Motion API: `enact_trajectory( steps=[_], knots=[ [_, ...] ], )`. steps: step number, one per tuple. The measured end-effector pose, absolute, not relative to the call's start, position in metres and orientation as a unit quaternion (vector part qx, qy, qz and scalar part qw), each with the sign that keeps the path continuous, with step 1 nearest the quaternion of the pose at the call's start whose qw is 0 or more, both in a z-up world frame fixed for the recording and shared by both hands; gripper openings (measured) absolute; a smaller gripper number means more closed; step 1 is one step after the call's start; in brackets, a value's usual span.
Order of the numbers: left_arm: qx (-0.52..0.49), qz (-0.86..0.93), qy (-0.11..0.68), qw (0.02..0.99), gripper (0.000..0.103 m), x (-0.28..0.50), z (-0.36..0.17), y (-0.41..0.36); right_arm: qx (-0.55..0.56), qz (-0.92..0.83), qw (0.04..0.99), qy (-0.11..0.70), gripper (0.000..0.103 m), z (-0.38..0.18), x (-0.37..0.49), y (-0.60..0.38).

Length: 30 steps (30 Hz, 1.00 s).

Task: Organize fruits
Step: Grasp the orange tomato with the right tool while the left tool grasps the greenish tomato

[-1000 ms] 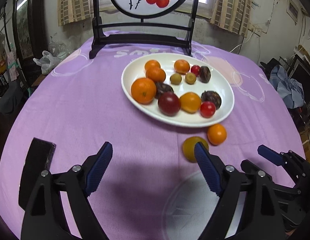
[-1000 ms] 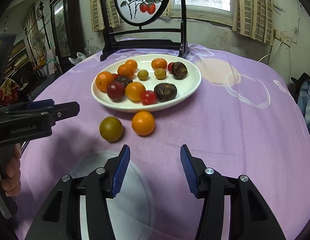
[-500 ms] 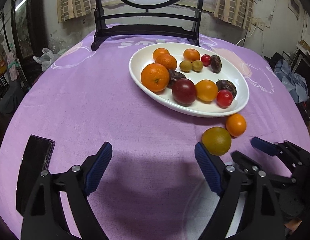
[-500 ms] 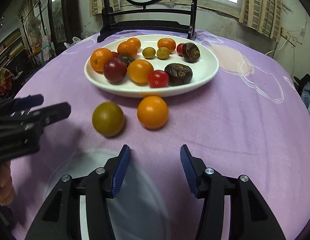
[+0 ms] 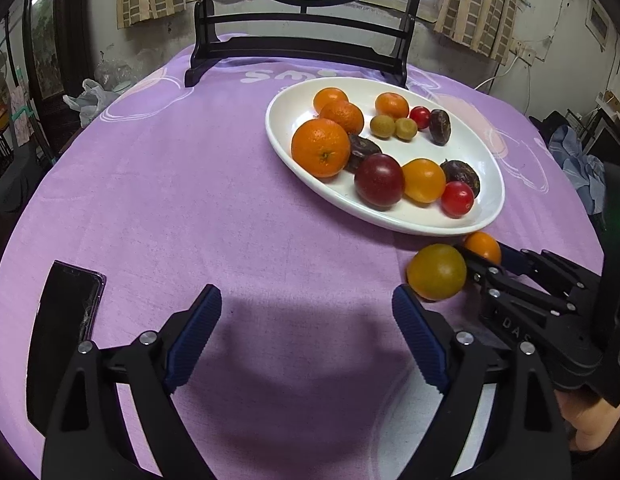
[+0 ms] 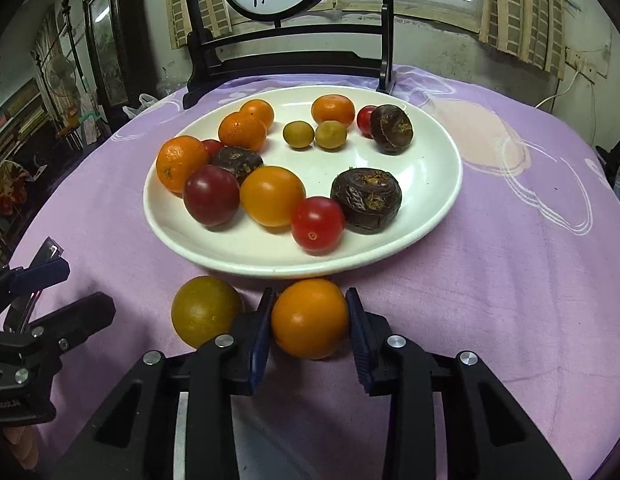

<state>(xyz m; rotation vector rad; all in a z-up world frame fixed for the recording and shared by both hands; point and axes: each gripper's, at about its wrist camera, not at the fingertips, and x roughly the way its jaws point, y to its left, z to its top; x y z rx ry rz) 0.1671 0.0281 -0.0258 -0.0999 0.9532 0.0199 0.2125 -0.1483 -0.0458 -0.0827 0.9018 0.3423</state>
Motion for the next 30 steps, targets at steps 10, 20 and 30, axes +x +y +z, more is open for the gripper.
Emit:
enact_trajectory(
  steps=[10,20,30],
  knots=[
    [-0.027,0.003,0.463,0.886,0.085,0.165,-0.032,0.017,-0.021,0.152,0.892,0.425,0.036,-0.029,0.168,-0.185],
    [0.003,-0.028,0.451,0.892,0.085,0.155,-0.035,-0.009,-0.020,0.150,0.895,0.419,0.036,-0.028,0.134,-0.199],
    [0.017,-0.043,0.462,0.886,0.085,0.165,-0.042,-0.037,-0.018,0.148,0.893,0.425,0.036,-0.032,0.135,-0.210]
  ],
)
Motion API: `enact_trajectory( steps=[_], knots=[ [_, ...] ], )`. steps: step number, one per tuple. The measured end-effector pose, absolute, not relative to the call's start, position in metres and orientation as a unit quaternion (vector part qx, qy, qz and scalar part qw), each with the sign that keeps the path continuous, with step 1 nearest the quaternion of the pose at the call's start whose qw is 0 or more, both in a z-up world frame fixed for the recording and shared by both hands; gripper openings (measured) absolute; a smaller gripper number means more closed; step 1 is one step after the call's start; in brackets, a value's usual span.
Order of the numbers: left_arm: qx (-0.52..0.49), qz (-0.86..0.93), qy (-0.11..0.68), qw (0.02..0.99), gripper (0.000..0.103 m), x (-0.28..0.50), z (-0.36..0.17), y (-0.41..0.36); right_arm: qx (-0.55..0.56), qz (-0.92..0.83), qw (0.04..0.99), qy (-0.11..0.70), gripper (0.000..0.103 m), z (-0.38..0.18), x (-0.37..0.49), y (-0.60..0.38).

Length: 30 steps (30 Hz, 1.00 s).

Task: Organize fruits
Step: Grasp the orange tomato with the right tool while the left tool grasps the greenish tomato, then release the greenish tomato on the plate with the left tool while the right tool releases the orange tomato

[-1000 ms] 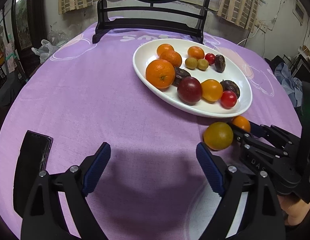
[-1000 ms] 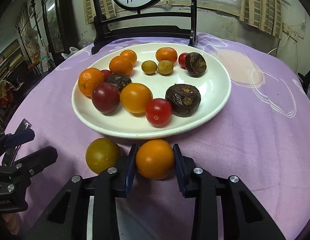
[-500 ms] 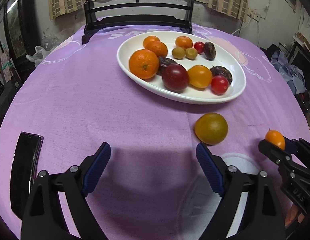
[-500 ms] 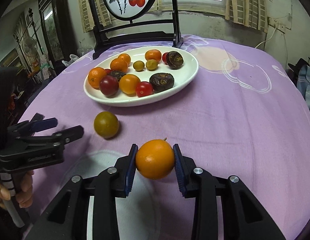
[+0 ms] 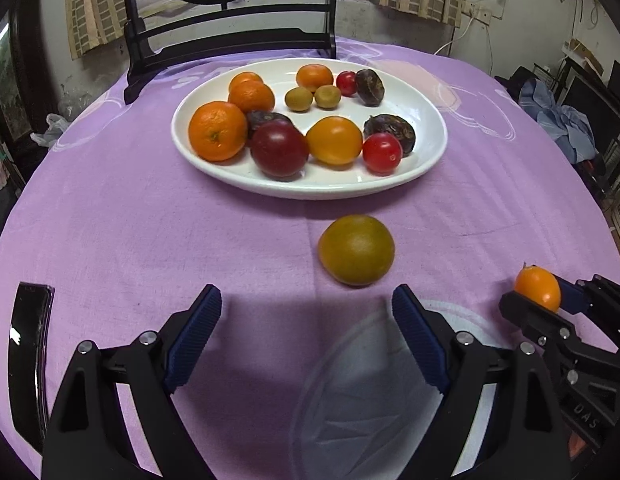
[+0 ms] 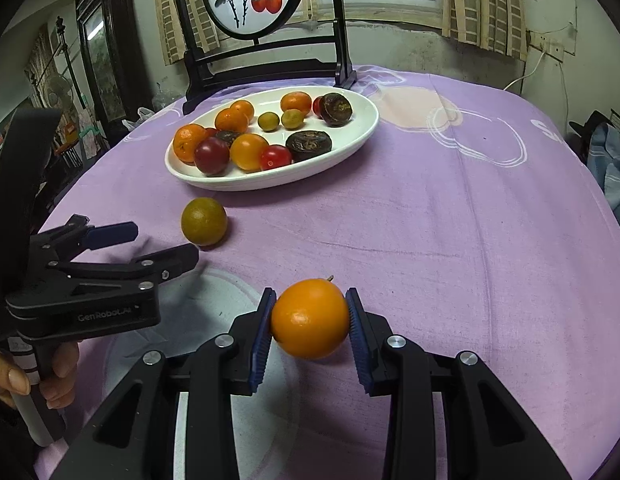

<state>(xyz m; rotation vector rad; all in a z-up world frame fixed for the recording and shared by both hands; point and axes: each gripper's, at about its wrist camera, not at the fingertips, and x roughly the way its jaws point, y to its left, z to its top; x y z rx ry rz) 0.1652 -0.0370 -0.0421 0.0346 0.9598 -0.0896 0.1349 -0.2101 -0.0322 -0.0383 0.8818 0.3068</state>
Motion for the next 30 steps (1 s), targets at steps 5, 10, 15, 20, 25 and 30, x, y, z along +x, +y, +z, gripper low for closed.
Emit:
enact_trajectory(
  steps=[5,10,15,20,25,30],
  knots=[
    [0.027,-0.052,0.479,0.876,0.073,0.180,-0.049,-0.053,-0.016,0.149,0.890,0.431,0.036,-0.033,0.136,-0.214],
    [0.029,-0.057,0.475,0.878,0.059,0.191,-0.050,-0.062,-0.015,0.153,0.891,0.428,0.036,-0.031,0.136,-0.215],
    [0.027,-0.073,0.477,0.875,0.041,0.188,-0.047,-0.065,-0.018,0.153,0.891,0.427,0.036,-0.031,0.136,-0.215],
    [0.018,-0.083,0.473,0.877,0.041,0.172,-0.035,-0.057,-0.019,0.153,0.893,0.422,0.036,-0.029,0.134,-0.214],
    [0.018,-0.090,0.455,0.886,0.041,0.155,-0.015,-0.045,-0.022,0.161,0.897,0.411,0.036,-0.026,0.131,-0.211],
    [0.015,-0.091,0.440,0.893,0.041,0.149,0.004,-0.031,-0.004,0.175,0.902,0.394,0.036,-0.014,0.128,-0.209]
  ],
)
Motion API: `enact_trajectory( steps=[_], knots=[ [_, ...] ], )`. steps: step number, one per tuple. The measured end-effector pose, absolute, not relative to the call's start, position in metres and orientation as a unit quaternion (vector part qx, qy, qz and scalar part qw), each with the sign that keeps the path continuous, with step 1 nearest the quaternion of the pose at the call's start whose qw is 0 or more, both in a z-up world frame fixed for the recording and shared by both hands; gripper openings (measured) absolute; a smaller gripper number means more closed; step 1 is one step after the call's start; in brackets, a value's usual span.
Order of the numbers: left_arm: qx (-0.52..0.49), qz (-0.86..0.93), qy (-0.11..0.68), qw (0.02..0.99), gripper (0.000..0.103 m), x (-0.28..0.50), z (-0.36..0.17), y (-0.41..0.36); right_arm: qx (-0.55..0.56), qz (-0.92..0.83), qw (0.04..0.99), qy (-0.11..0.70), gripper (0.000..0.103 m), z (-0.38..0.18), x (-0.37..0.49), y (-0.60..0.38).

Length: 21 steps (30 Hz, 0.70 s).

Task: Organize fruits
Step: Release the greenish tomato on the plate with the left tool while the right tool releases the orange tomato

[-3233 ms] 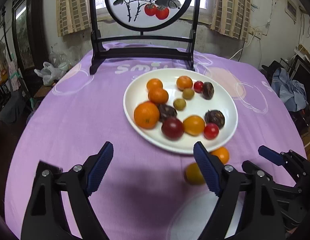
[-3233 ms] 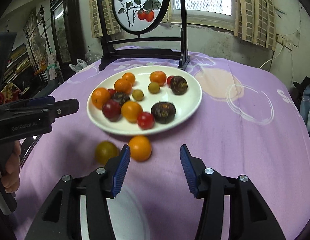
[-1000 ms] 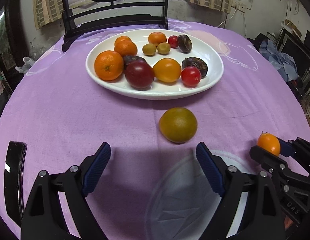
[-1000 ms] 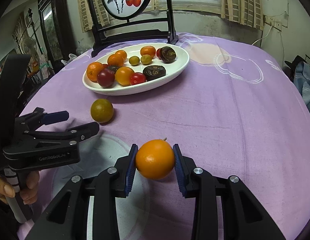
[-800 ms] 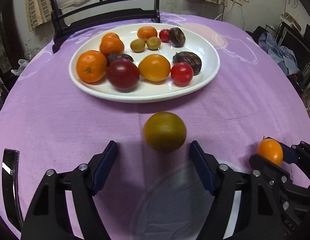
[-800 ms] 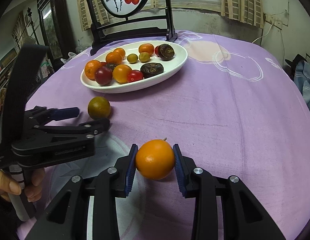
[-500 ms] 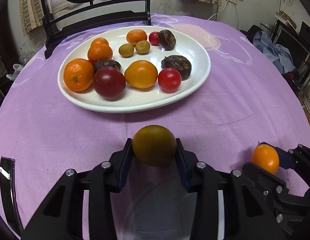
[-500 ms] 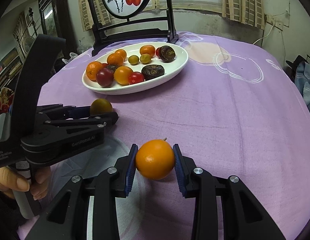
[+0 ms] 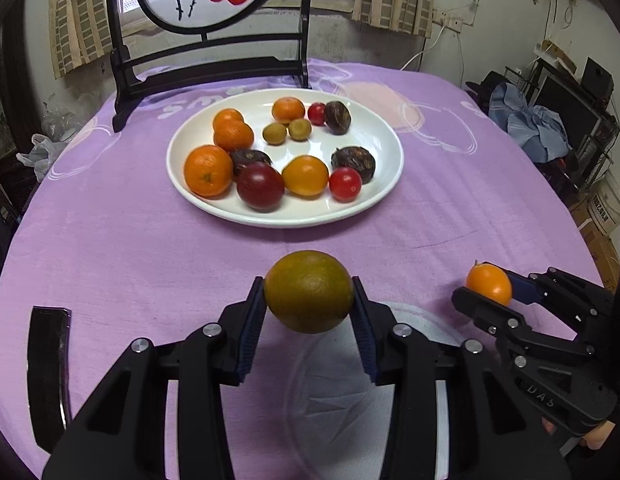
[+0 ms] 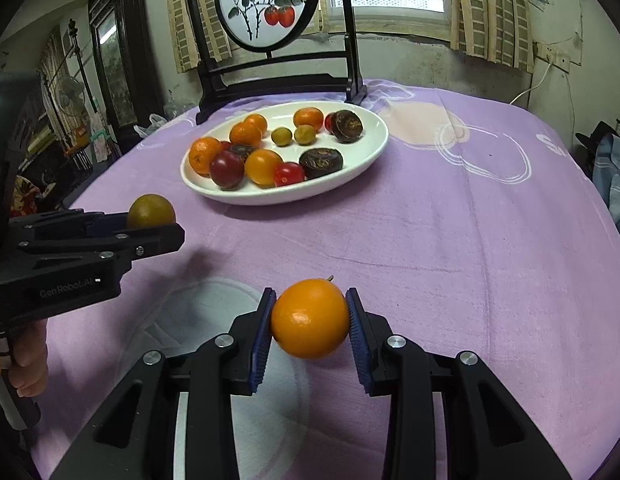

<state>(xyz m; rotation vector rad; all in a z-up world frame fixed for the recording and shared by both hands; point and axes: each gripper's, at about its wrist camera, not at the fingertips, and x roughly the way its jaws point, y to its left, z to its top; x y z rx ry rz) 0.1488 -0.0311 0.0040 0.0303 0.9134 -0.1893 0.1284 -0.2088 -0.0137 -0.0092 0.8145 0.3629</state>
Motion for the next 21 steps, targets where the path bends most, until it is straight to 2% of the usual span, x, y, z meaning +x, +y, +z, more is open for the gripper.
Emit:
enact_trajectory(
  steps=[5,12,21],
  knots=[
    [0.018,-0.090,0.427,0.900,0.041,0.161,0.023,-0.023,-0.003,0.191,0.911,0.366,0.036,0.008,0.133,-0.200],
    [0.016,-0.071,0.420,0.905,0.041,0.210,0.036,-0.015,-0.021,0.202,0.915,0.350,0.036,0.031,0.184,-0.179],
    [0.001,-0.025,0.440,0.897,0.040,0.283,0.023,0.001,-0.032,0.197,0.910,0.364,0.036,0.008,0.259,-0.156]
  ],
)
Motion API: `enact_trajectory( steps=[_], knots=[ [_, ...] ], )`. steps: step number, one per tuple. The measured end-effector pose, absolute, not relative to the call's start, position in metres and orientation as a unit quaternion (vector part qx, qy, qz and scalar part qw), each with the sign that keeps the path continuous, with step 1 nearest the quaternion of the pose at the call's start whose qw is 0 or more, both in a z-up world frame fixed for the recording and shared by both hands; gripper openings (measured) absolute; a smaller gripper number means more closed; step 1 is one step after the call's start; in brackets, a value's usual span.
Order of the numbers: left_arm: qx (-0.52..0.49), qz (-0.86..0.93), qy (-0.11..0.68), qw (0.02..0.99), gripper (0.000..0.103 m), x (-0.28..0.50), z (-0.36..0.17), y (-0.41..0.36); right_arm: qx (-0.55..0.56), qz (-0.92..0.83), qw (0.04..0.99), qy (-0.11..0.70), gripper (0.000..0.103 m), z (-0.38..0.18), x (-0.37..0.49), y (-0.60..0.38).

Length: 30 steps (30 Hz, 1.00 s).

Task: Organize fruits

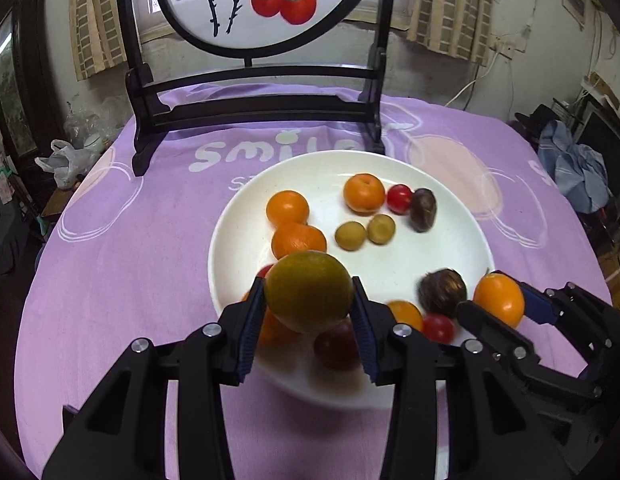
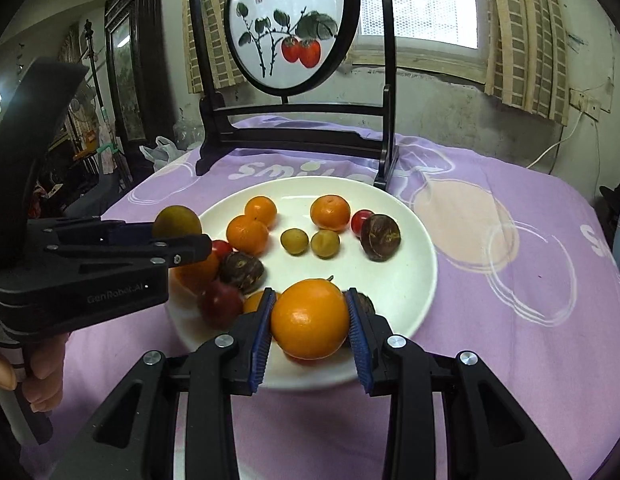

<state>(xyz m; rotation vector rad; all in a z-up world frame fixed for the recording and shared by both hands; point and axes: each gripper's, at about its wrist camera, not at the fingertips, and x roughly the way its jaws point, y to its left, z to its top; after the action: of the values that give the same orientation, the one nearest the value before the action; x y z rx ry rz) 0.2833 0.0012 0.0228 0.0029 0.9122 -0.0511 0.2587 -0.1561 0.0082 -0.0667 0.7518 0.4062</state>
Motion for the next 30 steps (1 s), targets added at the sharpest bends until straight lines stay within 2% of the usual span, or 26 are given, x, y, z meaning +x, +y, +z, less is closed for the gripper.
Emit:
enact_trajectory(
  steps=[5,8,9,14,18,30],
  knots=[
    [-0.002,-0.020,0.455,0.890,0.042,0.304,0.013,0.000,-0.033,0.205,0.901,0.381,0.036,-0.005,0.281,-0.143],
    [-0.026,0.000,0.441,0.897,0.077,0.302,0.017,0.004,-0.025,0.211,0.897,0.387,0.040,-0.007,0.281,-0.143],
    [-0.024,0.008,0.431,0.902,0.080,0.298,0.020,0.004,-0.026,0.206,0.902,0.379,0.040,-0.005,0.276,-0.145],
    [-0.005,0.007,0.418,0.908,0.081,0.281,0.029,-0.001,-0.019,0.206,0.903,0.377,0.041,0.001,0.258,-0.160],
    [-0.021,0.004,0.418,0.908,0.083,0.259,0.033,0.001,-0.024,0.196,0.909,0.368,0.051,0.009,0.234,-0.171],
    [-0.018,-0.009,0.404,0.915,0.088,0.167,0.026,-0.009,-0.037,0.192,0.904,0.381,0.052,0.007,0.147,-0.192]
  ],
)
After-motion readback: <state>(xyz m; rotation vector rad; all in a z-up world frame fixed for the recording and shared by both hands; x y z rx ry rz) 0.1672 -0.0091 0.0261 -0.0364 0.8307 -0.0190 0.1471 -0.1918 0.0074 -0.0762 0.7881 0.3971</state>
